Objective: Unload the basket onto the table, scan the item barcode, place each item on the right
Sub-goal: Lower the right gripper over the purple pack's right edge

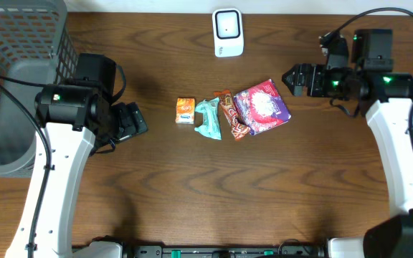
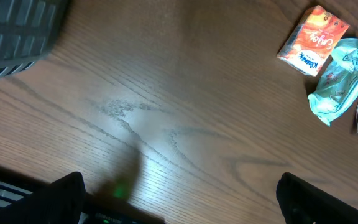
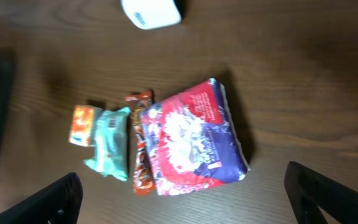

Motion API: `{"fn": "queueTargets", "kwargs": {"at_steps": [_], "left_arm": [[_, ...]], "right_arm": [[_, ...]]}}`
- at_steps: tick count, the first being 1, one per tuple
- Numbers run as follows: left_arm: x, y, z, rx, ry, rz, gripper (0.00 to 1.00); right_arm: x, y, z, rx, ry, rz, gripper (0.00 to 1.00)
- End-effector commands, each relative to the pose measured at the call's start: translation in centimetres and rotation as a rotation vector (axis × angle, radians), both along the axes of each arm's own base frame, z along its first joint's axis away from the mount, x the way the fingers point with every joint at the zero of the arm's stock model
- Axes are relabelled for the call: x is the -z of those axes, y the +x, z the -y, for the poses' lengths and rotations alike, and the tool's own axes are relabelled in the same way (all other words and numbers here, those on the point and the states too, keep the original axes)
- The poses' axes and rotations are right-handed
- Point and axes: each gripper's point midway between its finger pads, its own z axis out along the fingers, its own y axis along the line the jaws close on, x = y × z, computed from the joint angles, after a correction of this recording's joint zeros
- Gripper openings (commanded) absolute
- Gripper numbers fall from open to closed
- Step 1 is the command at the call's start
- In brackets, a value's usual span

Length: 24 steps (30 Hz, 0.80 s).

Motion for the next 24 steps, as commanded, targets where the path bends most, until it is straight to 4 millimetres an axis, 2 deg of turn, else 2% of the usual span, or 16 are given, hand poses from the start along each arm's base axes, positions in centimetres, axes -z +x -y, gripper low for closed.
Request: {"fn": "queueTargets", "kwargs": {"at_steps": [1, 10, 18, 21, 24], "left_arm": [[0.0, 0.1, -0.2, -0.002, 0.006, -0.004, 0.98], [0.0, 0.1, -0.2, -0.001, 0.006, -0.004, 0.98], [0.0, 0.1, -0.2, -0.002, 0.007, -0.004, 0.98], [0.0, 0.1, -0.2, -0.002, 0.007, -0.004, 0.98], [0.0, 0.1, -0.2, -0.002, 0.007, -0.004, 0.98]], "right_arm": [[2.6, 1.0, 0.4, 0.029, -0.066, -0.055, 0.99], [5.1, 3.2, 1.0, 0.051, -0.098, -0.052, 0.99], [10.0, 4.6, 0.8, 0.044, -0.096, -0.124, 0.99], [12.3, 5.0, 0.0, 0.008, -0.062, -0.155, 0.99], [13.2, 4.9, -2.2, -0.122, 0.029, -0.147, 0.99]]}}
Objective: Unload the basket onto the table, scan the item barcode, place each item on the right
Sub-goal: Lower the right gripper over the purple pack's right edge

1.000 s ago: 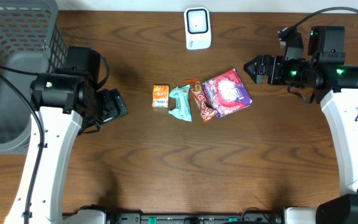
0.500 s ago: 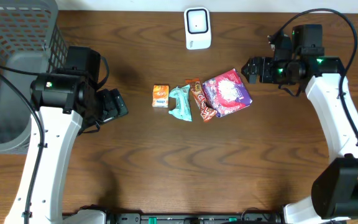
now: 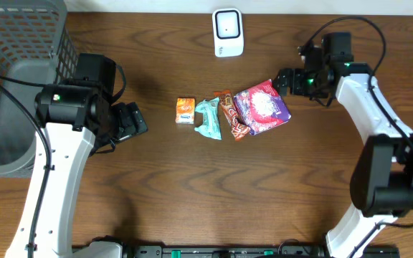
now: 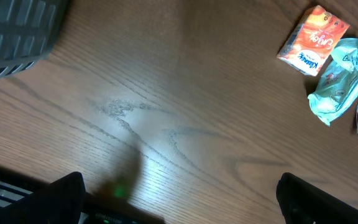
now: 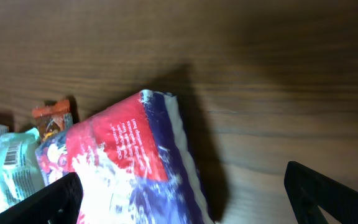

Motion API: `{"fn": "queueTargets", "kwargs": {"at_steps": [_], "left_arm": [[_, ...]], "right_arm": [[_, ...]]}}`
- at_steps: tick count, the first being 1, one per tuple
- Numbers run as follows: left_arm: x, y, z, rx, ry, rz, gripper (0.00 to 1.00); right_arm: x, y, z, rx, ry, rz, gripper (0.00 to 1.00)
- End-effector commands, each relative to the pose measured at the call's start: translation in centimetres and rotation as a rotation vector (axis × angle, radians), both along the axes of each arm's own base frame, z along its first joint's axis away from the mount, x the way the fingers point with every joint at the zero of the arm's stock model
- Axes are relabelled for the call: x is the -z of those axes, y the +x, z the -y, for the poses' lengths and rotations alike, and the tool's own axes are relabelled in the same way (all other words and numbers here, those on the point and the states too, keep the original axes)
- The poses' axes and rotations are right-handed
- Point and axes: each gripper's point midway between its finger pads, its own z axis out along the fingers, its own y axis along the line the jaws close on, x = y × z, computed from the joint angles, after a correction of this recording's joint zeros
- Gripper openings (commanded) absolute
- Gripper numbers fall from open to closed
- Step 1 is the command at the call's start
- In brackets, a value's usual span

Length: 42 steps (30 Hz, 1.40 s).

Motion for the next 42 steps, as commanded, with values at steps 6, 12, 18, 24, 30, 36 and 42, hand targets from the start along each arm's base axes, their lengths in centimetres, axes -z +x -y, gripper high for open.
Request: {"fn": "queueTargets", "kwargs": {"at_steps": [6, 12, 18, 24, 30, 36, 42], "left_arm": [[0.0, 0.1, -0.2, -0.002, 0.007, -0.004, 0.98], [0.0, 0.1, -0.2, -0.002, 0.007, -0.004, 0.98], [0.0, 0.1, -0.2, -0.002, 0.007, -0.004, 0.98], [0.0, 0.1, -0.2, -0.002, 0.007, -0.004, 0.98], [0.0, 0.1, -0.2, -0.001, 0.006, -0.004, 0.98], [0.0, 0.1, -0.2, -0.002, 0.007, -0.004, 0.98], [0.0, 0.1, -0.2, -0.002, 0.007, -0.004, 0.98]], "right_arm": [[2.2, -1.4, -3.6, -0.168, 0.159, -0.060, 0.99], [3.1, -3.4, -3.7, -0.164, 0.164, -0.157, 0.99], [3.3, -5.9, -3.8, -0.124, 0.190, -0.285, 0.99], [1.8, -8.0, -4.4, -0.110, 0.243, -0.362, 0.99], [-0.5, -10.1, -7.1, -0.168, 0.321, -0.404, 0.97], [-1.0, -11.7, -8.8, -0.209, 0.311, -0.443, 0.98], [-1.8, -10.4, -8.2, -0.197, 0.284, -0.398, 0.99]]}}
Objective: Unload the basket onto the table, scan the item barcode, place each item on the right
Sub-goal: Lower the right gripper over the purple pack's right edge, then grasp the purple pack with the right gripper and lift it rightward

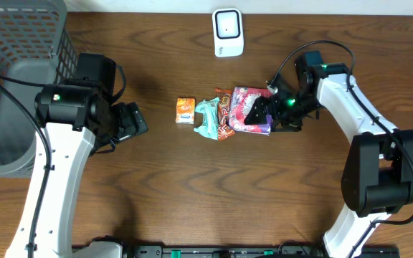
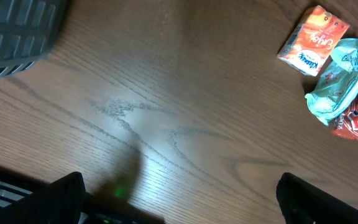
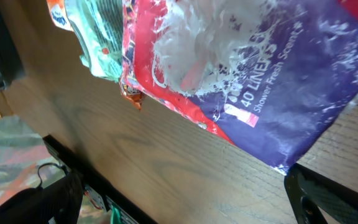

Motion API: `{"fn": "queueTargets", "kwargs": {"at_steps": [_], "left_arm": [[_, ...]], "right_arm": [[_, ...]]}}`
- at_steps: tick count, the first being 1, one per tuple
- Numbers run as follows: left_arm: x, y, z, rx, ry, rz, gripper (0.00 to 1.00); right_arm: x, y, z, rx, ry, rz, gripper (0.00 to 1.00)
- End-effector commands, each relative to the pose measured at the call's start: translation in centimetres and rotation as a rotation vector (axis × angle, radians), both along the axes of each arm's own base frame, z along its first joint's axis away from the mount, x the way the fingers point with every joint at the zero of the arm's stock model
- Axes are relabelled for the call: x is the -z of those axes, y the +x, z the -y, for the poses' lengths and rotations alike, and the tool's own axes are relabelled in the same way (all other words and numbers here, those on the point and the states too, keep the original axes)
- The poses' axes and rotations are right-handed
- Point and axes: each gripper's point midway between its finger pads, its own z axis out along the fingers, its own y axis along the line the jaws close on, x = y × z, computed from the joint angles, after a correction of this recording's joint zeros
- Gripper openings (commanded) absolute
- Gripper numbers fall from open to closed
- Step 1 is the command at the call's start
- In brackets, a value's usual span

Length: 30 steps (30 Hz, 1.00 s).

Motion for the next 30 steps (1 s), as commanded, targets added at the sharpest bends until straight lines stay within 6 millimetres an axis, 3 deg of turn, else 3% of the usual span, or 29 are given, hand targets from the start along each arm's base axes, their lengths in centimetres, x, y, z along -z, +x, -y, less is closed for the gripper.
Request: {"fn": "queueTargets", "kwargs": {"at_steps": [1, 7, 10, 19, 30], "left_arm": [[0.0, 0.0, -0.2, -0.002, 0.007, -0.004, 0.98], [0.0, 0.0, -0.2, -0.001, 0.007, -0.004, 0.98], [0.0, 0.0, -0.2, -0.002, 0.007, -0.004, 0.98], [0.0, 0.0, -0.2, -0.002, 0.007, -0.004, 0.98], [0.0, 0.0, -0.2, -0.002, 0.007, -0.004, 0.98]], "right_arm": [[-2.2, 1.7, 0.5, 0.029, -0.011, 0.074, 0.99], [-1.7, 5.3, 4.8, 0.096, -0.188, 0.200, 0.99], [-1.4, 6.0, 5.9, 0.114, -0.229, 0.226, 0.99], [-0.1, 6.1, 5.9, 0.113, -0.229, 0.238, 0.99], [2.1, 5.3, 4.2, 0.148, -0.131, 0.212, 0.97]]}}
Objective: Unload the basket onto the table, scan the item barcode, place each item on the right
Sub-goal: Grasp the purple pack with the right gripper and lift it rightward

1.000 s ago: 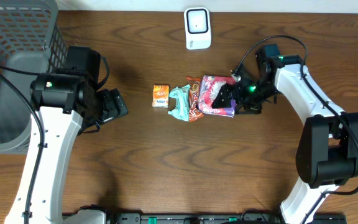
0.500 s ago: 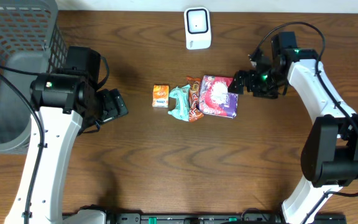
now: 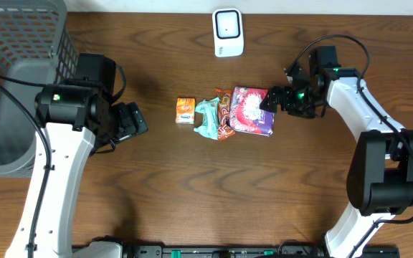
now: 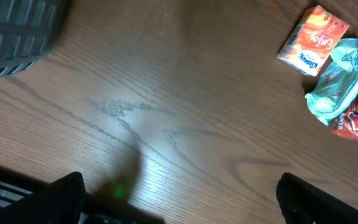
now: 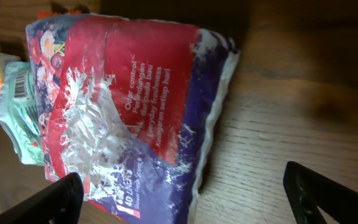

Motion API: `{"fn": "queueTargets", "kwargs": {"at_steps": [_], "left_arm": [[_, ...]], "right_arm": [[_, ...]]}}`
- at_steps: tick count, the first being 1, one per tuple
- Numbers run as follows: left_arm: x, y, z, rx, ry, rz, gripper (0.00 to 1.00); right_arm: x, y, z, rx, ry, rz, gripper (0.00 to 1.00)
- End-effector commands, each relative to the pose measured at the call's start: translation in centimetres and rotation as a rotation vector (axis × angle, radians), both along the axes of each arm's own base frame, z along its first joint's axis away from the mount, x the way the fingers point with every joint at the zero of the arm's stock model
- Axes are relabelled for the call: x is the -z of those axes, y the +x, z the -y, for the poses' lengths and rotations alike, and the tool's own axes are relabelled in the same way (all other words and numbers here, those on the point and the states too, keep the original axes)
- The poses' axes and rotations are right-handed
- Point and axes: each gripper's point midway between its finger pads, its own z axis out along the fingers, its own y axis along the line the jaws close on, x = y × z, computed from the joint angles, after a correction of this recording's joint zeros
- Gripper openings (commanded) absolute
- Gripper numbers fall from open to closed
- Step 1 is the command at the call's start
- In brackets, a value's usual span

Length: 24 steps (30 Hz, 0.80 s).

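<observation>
A purple and red liner pack (image 3: 251,110) lies flat on the table, and fills the left of the right wrist view (image 5: 129,106). My right gripper (image 3: 273,100) sits at the pack's right edge, open (image 5: 188,202), with the pack's lower right edge reaching in between its fingers. The white scanner (image 3: 228,32) stands at the far edge. Left of the pack lie a snack bar (image 3: 224,115), a teal packet (image 3: 208,119) and an orange tissue packet (image 3: 185,111). My left gripper (image 3: 131,122) is open (image 4: 179,205) over bare wood, well left of them.
A grey mesh basket (image 3: 16,43) stands at the far left corner. The left wrist view shows the orange packet (image 4: 312,40), the teal packet (image 4: 339,78) and the bar's end (image 4: 356,127) at its right side. Bare wood lies along the table's front.
My right gripper was over the right part of the pack, tilted low; now it is at the pack's right edge, a little further right and back. The left arm has not moved.
My right gripper was open at the far right, apart from the tilted pack. Then it was at the pack's upper right corner. Then the pack lay further left against the snack bar with the gripper over it. Now the gripper is at its right edge.
</observation>
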Motion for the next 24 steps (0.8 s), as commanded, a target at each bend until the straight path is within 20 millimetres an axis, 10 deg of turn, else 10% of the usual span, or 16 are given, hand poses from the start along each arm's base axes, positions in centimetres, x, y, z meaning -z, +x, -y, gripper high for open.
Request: {"fn": "queueTargets", "kwargs": {"at_steps": [1, 10, 16, 24], "left_arm": [[0.0, 0.1, -0.2, -0.002, 0.007, -0.004, 0.98], [0.0, 0.1, -0.2, -0.002, 0.007, -0.004, 0.98], [0.0, 0.1, -0.2, -0.002, 0.007, -0.004, 0.98], [0.0, 0.1, -0.2, -0.002, 0.007, -0.004, 0.98]], "right_arm": [[-0.3, -0.8, -0.7, 0.003, 0.040, -0.007, 0.95], [1.9, -2.3, -3.3, -0.095, 0.214, 0.070, 0.92], [3.1, -3.1, -3.3, -0.094, 0.224, 0.071, 0.57], [-0.6, -2.2, -2.1, -0.029, 0.261, 0.066, 0.15]]}}
